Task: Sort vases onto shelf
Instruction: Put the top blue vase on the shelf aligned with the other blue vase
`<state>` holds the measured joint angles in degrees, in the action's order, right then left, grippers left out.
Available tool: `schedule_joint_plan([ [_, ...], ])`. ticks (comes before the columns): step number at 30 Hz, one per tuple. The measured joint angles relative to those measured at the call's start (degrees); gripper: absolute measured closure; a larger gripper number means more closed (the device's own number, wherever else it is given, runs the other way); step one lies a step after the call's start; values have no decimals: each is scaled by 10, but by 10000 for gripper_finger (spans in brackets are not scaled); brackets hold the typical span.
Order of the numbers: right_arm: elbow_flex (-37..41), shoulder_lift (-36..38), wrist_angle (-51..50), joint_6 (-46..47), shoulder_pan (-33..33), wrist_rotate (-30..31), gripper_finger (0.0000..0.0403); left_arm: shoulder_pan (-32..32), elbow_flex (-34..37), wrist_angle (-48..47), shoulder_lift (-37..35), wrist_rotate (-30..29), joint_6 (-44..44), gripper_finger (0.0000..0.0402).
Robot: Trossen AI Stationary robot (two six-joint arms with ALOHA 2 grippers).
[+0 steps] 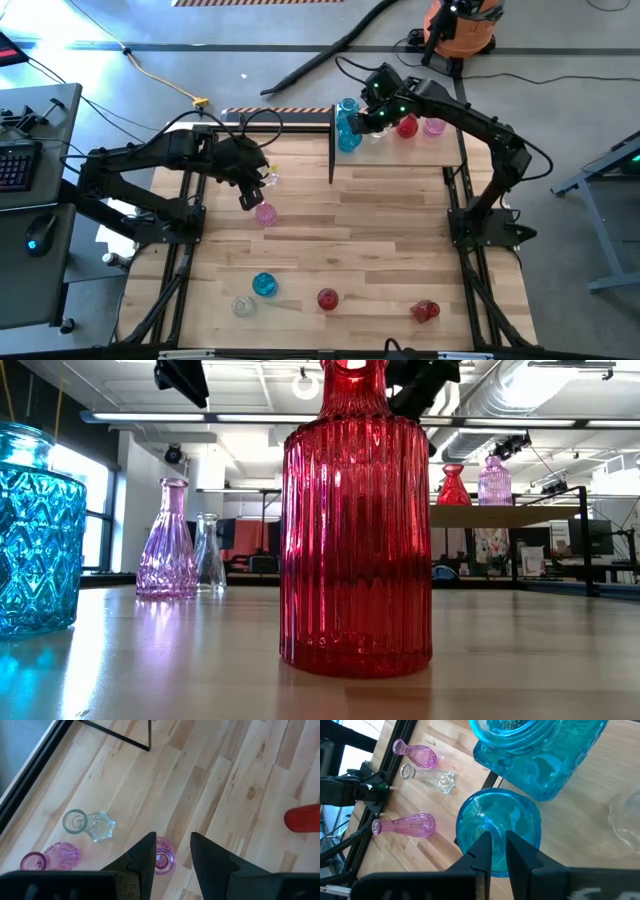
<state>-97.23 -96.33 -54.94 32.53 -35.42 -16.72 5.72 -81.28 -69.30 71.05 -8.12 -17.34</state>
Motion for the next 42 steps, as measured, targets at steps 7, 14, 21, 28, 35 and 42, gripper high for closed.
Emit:
schedule_joint_plan([
  [7, 0, 0, 10, 0, 0, 17, 344, 0, 0, 0, 0, 0, 0, 289],
  [14, 0, 0, 34, 5, -2, 18, 332, 0, 0, 0, 0, 0, 0, 289],
  [21, -51, -1, -7, -5, -12, 17, 331, 0, 0, 0, 0, 0, 0, 289],
  [28, -112, 0, -110, -18, -7, 17, 331, 0, 0, 0, 0, 0, 0, 289],
  [35, -75, 0, -142, -31, 27, 40, 331, 0, 0, 0, 0, 0, 0, 289],
  [42, -25, 0, -111, -31, 51, 53, 331, 0, 0, 0, 0, 0, 0, 289],
])
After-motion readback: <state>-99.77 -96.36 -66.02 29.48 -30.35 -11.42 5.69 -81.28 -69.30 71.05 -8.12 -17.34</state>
